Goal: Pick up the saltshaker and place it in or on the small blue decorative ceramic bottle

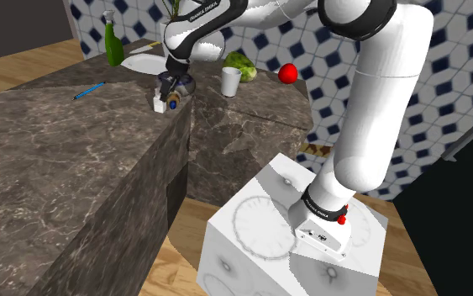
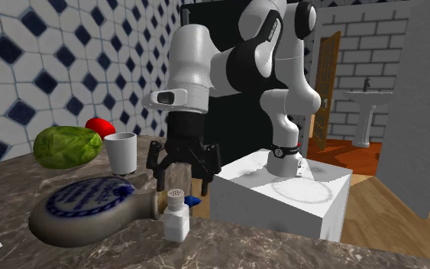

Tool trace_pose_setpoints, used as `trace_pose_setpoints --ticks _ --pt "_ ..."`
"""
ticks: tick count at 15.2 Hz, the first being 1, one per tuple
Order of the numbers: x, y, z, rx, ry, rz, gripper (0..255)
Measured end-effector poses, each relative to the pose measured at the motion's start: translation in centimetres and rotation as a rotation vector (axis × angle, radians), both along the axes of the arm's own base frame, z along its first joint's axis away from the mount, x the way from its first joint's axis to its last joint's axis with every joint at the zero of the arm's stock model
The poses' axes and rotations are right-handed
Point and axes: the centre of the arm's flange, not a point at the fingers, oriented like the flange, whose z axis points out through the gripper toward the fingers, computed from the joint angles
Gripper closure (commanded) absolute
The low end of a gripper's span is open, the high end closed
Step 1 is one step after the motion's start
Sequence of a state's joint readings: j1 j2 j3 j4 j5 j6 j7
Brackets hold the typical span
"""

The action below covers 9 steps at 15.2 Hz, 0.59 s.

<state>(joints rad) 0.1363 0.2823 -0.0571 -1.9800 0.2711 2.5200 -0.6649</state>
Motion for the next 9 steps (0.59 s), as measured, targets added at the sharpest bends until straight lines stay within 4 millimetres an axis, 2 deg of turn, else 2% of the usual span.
trace_pose_setpoints --ticks 3,6,9 --pt "0.8 0.8 -1.1 0.003 -0.011 0.012 0" --pt "1.4 1.9 -1.3 0.009 -0.031 0.024 0" --pt "1.4 2.0 -1.4 0.010 -0.042 0.025 0"
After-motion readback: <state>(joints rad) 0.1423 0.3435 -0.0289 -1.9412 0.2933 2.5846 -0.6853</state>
